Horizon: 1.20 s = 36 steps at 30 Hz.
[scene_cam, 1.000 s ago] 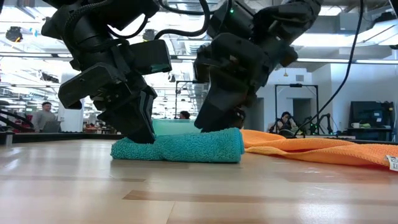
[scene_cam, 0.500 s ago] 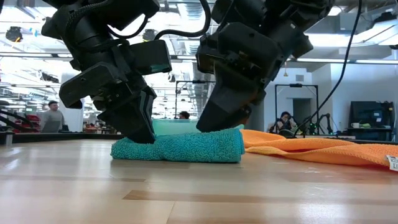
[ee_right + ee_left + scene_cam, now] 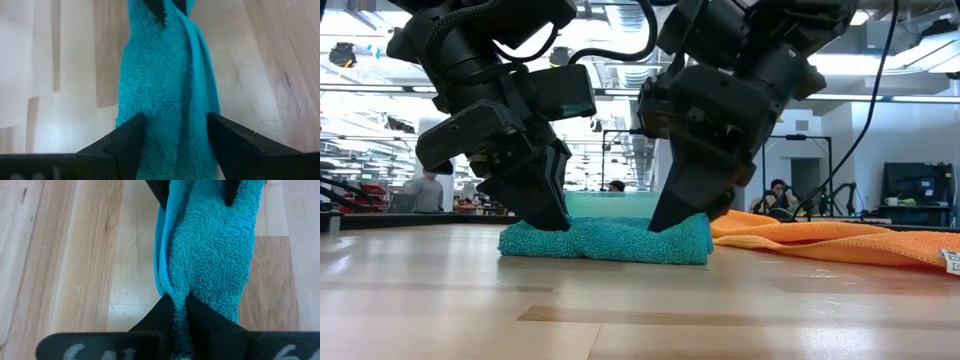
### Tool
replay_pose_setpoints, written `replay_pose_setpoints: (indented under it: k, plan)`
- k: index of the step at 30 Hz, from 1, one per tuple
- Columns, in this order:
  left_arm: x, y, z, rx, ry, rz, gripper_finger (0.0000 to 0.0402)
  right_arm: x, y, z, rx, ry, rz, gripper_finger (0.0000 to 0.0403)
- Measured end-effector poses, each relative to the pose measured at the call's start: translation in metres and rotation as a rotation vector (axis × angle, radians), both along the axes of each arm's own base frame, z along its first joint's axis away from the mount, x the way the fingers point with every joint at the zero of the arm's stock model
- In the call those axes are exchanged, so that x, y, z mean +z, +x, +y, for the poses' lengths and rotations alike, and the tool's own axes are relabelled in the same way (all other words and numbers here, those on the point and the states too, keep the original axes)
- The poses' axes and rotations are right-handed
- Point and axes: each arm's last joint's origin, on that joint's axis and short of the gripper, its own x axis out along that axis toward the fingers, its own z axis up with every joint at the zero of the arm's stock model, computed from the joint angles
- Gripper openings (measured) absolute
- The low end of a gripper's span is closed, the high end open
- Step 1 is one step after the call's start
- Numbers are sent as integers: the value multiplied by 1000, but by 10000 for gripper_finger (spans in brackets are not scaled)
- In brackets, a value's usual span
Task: Roll microfiber towels into tight, uniform cylinder then place into a basket
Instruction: Put the rolled microfiber cloth into the blue bin
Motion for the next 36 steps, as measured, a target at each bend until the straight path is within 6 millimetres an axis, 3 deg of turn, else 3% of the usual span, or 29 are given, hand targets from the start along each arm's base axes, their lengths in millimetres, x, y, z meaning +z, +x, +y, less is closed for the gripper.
replay_pose_setpoints:
  k: [5,13,15,21,26,36]
  plan:
    - [0,0,0,0,1,1,18,-1,0,-4,-33,-29,10,205]
    - [1,-1,1,0,16,2,18,-1,0,-5,19,-62,-7,38]
    - [3,-3,1,-2,30,11,18,1,1,-5,44,-89,-24,17]
    - [22,-9,6,-28,121,32,18,10,10,-11,58,-128,-52,40]
    - [41,-15,10,-102,166,15,18,22,18,-23,83,-168,-31,19]
    - [82,-32,52,-90,235,30,18,61,41,-65,86,-295,-37,32]
